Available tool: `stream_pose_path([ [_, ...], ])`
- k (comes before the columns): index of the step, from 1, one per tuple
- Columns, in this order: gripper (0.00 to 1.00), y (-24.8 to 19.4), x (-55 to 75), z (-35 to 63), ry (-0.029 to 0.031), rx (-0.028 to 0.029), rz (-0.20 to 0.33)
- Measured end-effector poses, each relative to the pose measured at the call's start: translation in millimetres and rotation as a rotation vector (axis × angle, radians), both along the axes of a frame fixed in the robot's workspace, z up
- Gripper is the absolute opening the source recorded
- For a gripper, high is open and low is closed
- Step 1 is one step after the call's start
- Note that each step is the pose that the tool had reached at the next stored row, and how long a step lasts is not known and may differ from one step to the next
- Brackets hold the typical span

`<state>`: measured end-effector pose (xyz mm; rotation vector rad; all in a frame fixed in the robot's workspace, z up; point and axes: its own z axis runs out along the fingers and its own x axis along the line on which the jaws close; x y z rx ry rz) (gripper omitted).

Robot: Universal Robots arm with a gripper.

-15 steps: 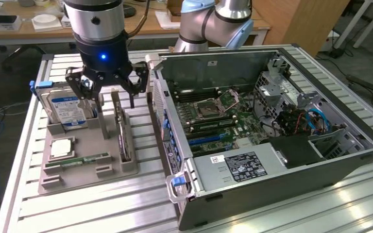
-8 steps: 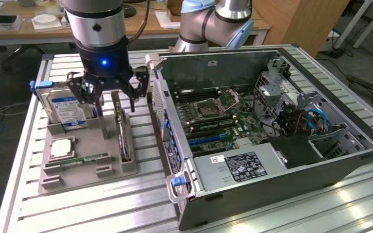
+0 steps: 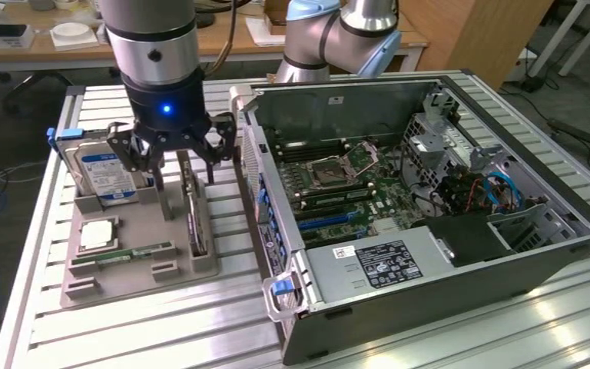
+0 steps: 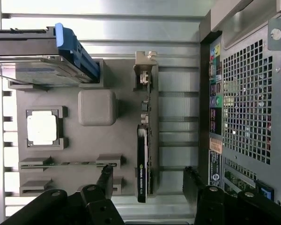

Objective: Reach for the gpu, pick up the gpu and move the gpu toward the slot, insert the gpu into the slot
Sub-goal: 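Pick up the gpu and move the gpu toward the slot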

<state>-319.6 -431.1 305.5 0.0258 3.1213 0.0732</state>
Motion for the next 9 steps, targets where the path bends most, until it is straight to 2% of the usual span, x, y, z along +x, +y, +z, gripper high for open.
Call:
stream_pose_path([
  [5,0.71,-5.3,0.0,-4.3,0.0,0.0,0.0],
  [9,0.71,-6.0,0.0,-10.2,0.0001,-0.0002,0.0],
])
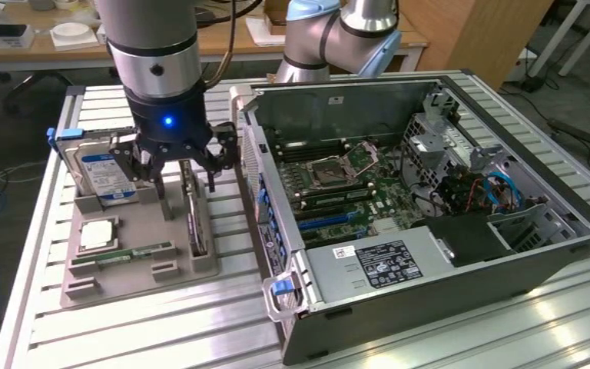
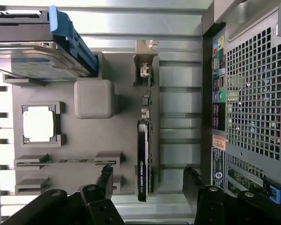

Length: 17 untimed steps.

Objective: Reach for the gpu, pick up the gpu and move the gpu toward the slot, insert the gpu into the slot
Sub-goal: 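Pick up the gpu and move the gpu toward the slot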

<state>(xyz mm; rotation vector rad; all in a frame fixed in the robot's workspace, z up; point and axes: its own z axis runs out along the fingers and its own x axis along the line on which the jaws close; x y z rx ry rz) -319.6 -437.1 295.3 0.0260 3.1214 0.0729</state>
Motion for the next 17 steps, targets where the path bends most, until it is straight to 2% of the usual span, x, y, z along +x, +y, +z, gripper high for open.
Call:
stream_pose_path([
  [6,0.71,0.3,0.1,-10.9,0.0001,0.0001,0.0],
  [13,0.71,4.5,0.0,-21.4,0.0003,-0.0001,0.0],
  [17,0.71,9.4,0.0,-25.8,0.0001,0.0001,0.0],
])
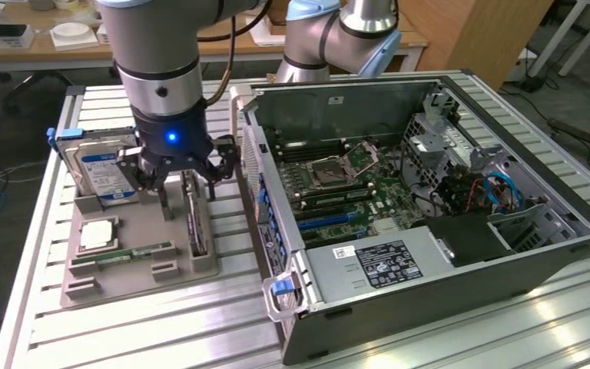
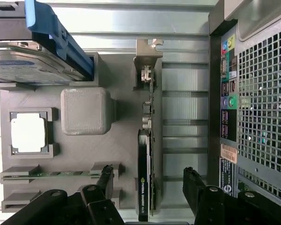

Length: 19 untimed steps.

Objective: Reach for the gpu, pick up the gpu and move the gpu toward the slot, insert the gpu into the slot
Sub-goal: 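Pick up the gpu and move the gpu toward the slot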

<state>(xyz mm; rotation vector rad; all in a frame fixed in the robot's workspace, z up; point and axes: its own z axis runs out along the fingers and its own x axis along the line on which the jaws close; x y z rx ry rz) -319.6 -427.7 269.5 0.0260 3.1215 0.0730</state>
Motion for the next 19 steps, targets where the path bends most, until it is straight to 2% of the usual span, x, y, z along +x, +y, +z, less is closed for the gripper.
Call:
stream_pose_path([
  [5,0.71,4.0,0.0,-4.8,0.0004,-0.0032,0.0],
  [19,0.71,3.9,0.1,-28.3,0.0068,-0.0035,0.0],
])
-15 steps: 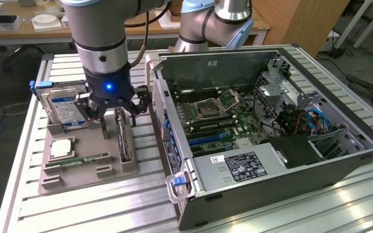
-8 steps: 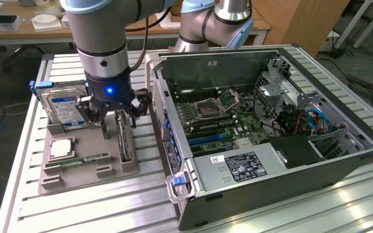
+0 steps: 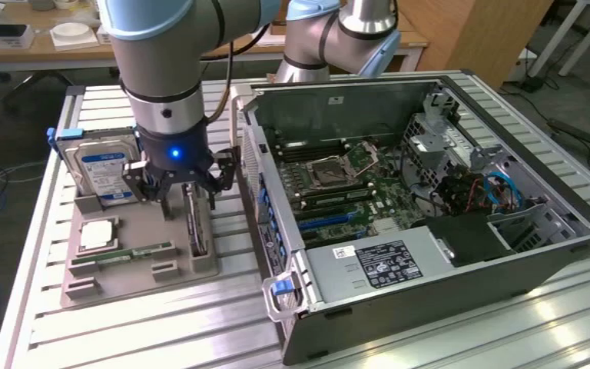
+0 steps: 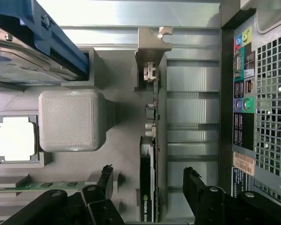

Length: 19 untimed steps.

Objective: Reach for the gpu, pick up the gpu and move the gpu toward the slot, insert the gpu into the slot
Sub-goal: 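Pick up the gpu and move the gpu toward the slot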

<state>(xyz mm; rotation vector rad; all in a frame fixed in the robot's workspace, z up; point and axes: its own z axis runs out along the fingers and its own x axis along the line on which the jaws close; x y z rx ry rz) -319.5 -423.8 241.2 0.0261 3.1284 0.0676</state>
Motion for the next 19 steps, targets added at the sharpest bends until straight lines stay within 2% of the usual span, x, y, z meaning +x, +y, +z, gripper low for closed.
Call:
stream_pose_path([
  [10,0.71,0.2,0.1,-10.9,0.004,0.0,0.009],
  [19,0.71,0.6,0.0,-12.8,0.005,-0.0001,0.03],
])
